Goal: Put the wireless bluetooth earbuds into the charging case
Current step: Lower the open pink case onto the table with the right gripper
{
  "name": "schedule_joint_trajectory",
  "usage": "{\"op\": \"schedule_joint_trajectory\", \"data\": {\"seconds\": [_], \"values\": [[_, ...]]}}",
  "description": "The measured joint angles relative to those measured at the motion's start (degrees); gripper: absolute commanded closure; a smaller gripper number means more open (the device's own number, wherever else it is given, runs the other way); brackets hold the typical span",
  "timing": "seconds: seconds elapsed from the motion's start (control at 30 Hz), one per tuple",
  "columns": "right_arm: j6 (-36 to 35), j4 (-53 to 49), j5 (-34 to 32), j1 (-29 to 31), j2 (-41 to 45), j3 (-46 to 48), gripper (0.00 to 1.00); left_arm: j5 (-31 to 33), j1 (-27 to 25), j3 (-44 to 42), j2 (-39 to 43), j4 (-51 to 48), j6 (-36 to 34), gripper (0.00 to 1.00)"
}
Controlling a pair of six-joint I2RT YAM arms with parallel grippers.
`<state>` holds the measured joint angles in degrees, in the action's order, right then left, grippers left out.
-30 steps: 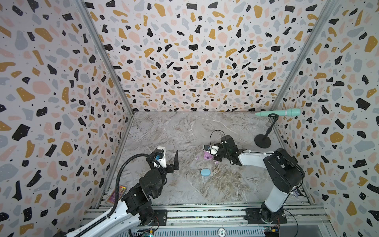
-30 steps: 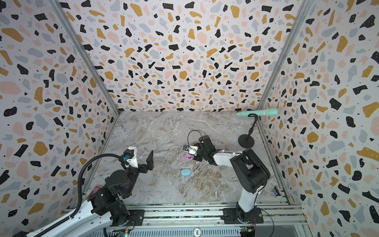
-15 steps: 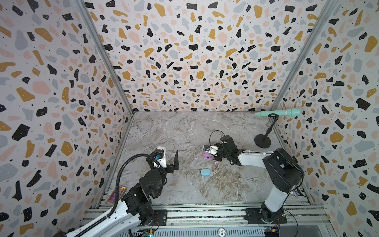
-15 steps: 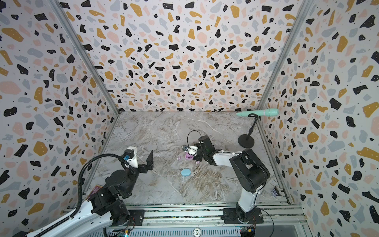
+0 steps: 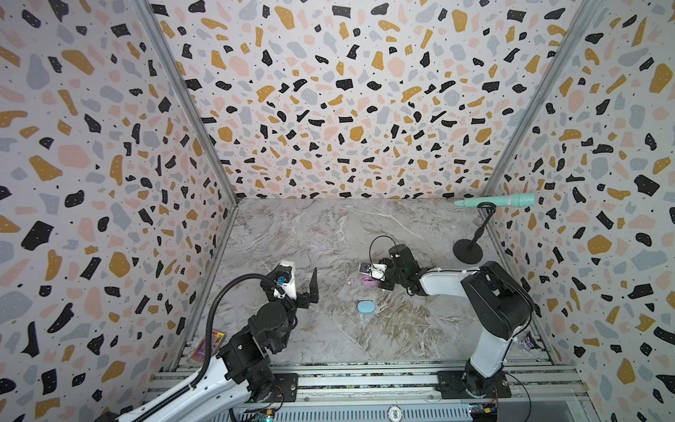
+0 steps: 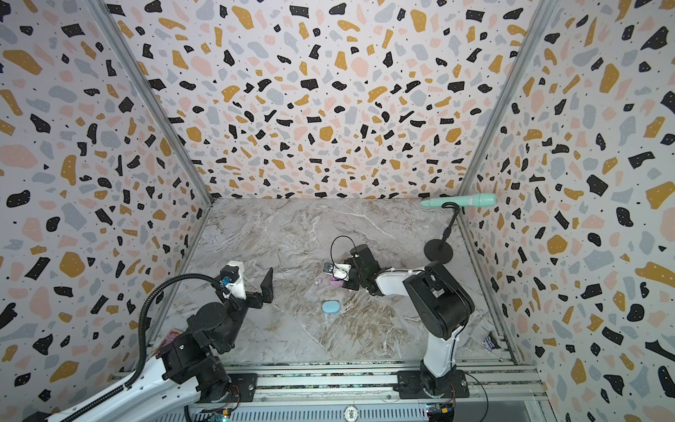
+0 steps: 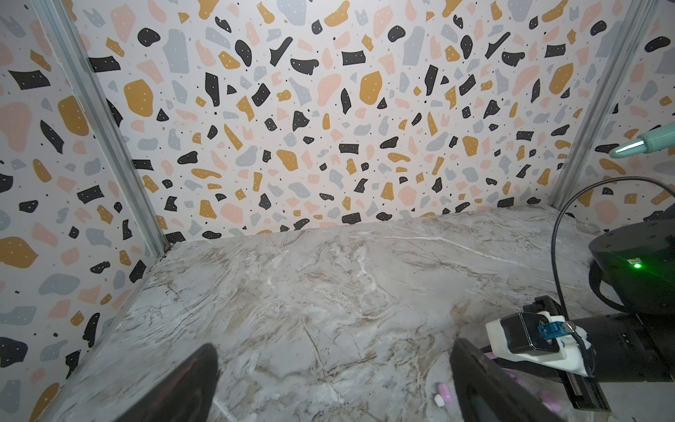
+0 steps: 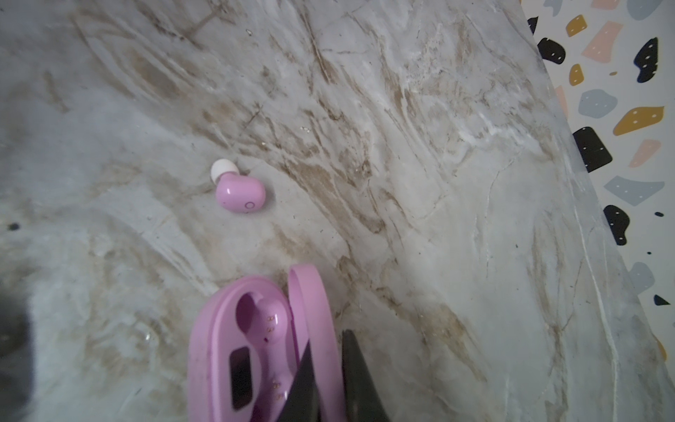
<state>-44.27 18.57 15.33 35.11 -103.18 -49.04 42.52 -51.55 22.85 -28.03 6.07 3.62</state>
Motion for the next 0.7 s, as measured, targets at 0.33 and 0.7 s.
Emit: {"op": "schedule_joint_trajectory", "data": {"seconds": [0.33,0.7], "values": [[0.24,0.48,0.28,0.04,0.04,0.0,0.97,0.0,0.0,0.0,0.0,0.0,0.0,0.0],[1.18,1.6,1.36,0.04,0.17,0.0,0.9,0.0,0.0,0.0,0.04,0.0,0.0,0.0]]}}
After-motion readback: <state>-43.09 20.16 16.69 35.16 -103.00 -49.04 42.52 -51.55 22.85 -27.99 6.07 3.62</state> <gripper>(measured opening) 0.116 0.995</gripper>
